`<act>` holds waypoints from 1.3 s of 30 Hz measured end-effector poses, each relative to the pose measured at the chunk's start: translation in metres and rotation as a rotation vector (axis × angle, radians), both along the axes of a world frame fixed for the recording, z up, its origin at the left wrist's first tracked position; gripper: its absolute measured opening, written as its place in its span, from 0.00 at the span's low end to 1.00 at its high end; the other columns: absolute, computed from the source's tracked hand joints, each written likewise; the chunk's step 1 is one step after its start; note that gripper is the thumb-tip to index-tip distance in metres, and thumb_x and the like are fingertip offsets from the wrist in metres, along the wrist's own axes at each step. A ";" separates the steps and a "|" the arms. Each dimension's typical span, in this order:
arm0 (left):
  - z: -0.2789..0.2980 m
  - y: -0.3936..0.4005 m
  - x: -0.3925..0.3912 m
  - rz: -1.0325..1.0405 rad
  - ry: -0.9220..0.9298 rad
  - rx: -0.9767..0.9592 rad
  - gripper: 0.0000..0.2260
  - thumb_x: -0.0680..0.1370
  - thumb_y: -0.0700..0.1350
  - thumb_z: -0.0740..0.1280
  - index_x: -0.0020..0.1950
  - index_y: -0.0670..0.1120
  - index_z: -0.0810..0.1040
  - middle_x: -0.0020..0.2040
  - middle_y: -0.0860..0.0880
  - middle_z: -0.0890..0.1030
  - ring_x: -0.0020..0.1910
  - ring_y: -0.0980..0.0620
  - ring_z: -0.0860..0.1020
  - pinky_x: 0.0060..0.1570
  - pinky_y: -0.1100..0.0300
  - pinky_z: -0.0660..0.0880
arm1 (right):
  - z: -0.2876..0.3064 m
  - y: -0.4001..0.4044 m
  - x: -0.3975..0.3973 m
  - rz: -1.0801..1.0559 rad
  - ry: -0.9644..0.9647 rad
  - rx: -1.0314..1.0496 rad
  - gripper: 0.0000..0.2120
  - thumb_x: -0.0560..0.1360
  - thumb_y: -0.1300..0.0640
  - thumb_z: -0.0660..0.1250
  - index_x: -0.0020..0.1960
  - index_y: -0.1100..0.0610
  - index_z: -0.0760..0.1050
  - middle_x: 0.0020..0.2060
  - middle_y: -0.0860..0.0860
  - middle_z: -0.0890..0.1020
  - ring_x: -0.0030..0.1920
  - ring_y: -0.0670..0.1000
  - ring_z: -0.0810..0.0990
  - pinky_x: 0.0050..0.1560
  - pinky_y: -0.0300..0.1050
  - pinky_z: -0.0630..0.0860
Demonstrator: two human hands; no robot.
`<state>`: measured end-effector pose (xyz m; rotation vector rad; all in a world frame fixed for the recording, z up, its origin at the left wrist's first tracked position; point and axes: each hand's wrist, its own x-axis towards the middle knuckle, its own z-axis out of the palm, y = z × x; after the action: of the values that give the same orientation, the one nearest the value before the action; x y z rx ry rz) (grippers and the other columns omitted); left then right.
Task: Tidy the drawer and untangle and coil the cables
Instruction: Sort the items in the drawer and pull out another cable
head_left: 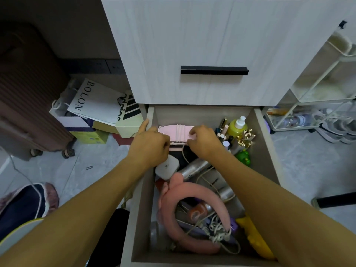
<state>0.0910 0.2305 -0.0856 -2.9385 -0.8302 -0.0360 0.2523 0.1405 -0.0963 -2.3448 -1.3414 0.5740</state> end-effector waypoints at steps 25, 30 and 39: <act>-0.028 -0.058 0.012 0.193 0.269 -0.313 0.24 0.76 0.52 0.69 0.69 0.49 0.66 0.64 0.41 0.69 0.56 0.39 0.77 0.50 0.47 0.77 | -0.004 -0.113 -0.019 0.249 0.331 -0.095 0.26 0.71 0.39 0.70 0.65 0.48 0.71 0.48 0.47 0.82 0.49 0.47 0.80 0.52 0.45 0.77; -0.004 -0.072 -0.006 0.122 0.159 -0.261 0.26 0.75 0.56 0.67 0.71 0.53 0.65 0.65 0.44 0.69 0.60 0.41 0.73 0.51 0.49 0.75 | 0.005 -0.118 -0.033 0.285 0.298 -0.059 0.23 0.74 0.53 0.68 0.68 0.48 0.71 0.55 0.53 0.81 0.53 0.52 0.80 0.52 0.46 0.76; 0.020 -0.090 -0.032 -0.093 0.426 -0.110 0.32 0.74 0.51 0.69 0.75 0.59 0.59 0.71 0.45 0.66 0.67 0.44 0.68 0.64 0.50 0.68 | 0.023 -0.157 -0.033 -0.027 -0.176 -0.370 0.17 0.79 0.53 0.58 0.66 0.56 0.68 0.59 0.59 0.74 0.57 0.61 0.76 0.49 0.50 0.72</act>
<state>0.0591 0.1402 -0.0659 -2.9117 -0.6460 0.6237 0.2189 -0.0161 -0.0735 -2.7619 -1.3723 0.6699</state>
